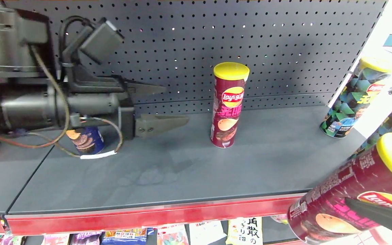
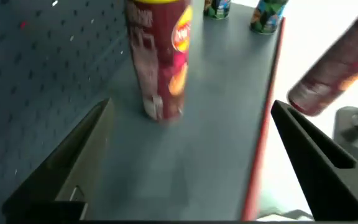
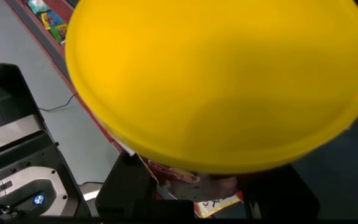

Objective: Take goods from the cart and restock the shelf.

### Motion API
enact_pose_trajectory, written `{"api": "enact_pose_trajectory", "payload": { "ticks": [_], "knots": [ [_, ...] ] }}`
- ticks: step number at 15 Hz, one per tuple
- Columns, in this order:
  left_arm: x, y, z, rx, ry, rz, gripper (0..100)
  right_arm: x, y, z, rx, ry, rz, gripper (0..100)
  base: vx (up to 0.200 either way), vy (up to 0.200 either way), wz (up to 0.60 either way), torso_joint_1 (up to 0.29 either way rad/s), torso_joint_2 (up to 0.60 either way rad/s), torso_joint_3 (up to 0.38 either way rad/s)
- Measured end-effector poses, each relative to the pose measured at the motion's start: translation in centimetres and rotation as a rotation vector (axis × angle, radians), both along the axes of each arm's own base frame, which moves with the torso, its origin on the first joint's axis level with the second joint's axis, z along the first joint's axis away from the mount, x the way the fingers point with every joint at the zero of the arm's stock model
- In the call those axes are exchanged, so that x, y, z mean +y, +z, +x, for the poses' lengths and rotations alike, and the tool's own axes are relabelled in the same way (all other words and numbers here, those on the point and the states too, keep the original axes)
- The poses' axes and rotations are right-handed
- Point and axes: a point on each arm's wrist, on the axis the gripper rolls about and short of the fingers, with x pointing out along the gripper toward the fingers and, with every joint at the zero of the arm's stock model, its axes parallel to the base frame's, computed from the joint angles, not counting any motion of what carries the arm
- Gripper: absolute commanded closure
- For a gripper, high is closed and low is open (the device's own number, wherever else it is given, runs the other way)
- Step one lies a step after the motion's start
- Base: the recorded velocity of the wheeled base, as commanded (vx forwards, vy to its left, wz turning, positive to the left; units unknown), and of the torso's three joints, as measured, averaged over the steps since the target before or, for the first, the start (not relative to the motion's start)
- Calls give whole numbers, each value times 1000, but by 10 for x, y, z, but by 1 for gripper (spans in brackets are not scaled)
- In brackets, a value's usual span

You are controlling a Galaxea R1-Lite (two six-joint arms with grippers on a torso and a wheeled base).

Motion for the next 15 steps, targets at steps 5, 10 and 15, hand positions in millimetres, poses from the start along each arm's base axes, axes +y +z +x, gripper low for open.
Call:
{"api": "enact_pose_trajectory", "payload": {
  "ticks": [5, 10, 15],
  "knots": [
    [-44, -14, 61, -23, -37, 7, 0, -1, 0, 0, 1, -5, 0, 100, 0, 0, 0, 0, 0, 0],
    [-72, -19, 88, -42, -60, -3, 0, -1, -3, 0, 9, -5, -4, 100, 0, 0, 0, 0, 0, 0],
    [-86, -25, 95, -32, -71, -1, 0, -1, -3, 0, 10, -7, -5, 100, 0, 0, 0, 0, 0, 0]
  ]
}}
